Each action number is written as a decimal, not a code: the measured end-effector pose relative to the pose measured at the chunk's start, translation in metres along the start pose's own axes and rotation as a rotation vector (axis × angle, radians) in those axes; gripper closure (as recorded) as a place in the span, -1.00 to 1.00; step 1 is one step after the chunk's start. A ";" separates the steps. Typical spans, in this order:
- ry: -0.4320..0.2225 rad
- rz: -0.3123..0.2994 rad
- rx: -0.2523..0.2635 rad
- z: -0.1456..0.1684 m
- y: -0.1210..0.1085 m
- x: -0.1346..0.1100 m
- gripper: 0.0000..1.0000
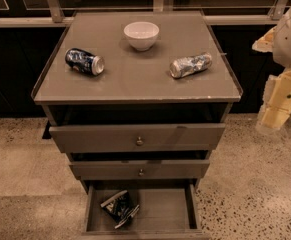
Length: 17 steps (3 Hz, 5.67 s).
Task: Pick blue chip bag from bottom drawer and place on counter
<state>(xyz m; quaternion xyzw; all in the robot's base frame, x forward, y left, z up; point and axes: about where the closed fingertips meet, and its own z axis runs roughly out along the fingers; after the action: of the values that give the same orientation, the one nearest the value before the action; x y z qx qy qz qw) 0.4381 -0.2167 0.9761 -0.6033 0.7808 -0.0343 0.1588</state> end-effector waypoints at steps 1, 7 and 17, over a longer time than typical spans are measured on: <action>0.000 0.000 0.000 0.000 0.000 0.000 -1.00; -0.374 0.352 -0.007 0.137 0.099 0.021 -1.00; -0.668 0.769 -0.323 0.505 0.196 0.012 -1.00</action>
Offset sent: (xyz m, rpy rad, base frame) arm -0.0094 0.0033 -0.0230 0.1631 -0.1114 -0.0575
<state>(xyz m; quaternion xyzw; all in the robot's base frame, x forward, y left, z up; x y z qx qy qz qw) 0.3989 -0.1053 0.4472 -0.2683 0.8479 0.3407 0.3050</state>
